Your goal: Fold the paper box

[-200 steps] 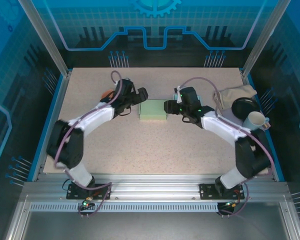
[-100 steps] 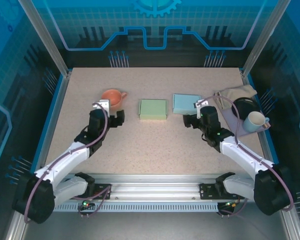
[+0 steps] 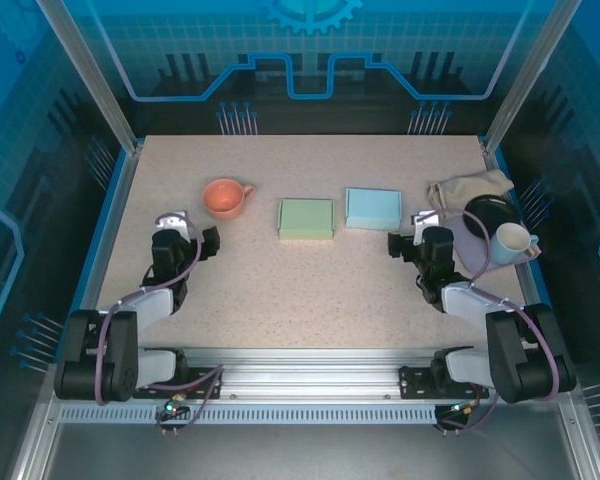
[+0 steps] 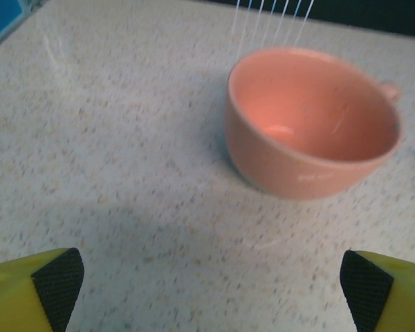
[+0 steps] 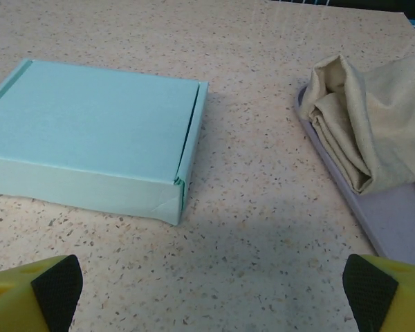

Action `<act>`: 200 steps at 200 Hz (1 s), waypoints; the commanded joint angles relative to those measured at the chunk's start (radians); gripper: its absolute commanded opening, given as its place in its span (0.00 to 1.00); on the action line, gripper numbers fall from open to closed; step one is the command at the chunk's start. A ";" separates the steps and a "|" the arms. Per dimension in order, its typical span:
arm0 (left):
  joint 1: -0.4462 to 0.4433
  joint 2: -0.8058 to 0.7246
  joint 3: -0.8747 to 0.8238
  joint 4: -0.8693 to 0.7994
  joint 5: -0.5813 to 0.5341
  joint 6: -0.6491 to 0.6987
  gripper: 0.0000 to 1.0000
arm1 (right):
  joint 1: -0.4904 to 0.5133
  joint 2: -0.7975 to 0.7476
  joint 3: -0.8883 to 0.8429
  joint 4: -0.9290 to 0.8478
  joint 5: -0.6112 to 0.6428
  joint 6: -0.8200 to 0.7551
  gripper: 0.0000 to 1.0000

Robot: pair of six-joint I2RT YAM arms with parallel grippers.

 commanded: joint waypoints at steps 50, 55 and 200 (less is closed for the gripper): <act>0.011 0.230 0.021 0.274 0.282 0.096 0.99 | -0.046 0.167 -0.100 0.485 -0.216 -0.128 1.00; -0.002 0.235 0.025 0.273 0.270 0.107 0.99 | -0.048 0.180 -0.102 0.496 -0.227 -0.128 1.00; -0.053 0.246 0.075 0.190 0.005 0.066 0.99 | -0.079 0.230 0.041 0.282 -0.109 -0.044 1.00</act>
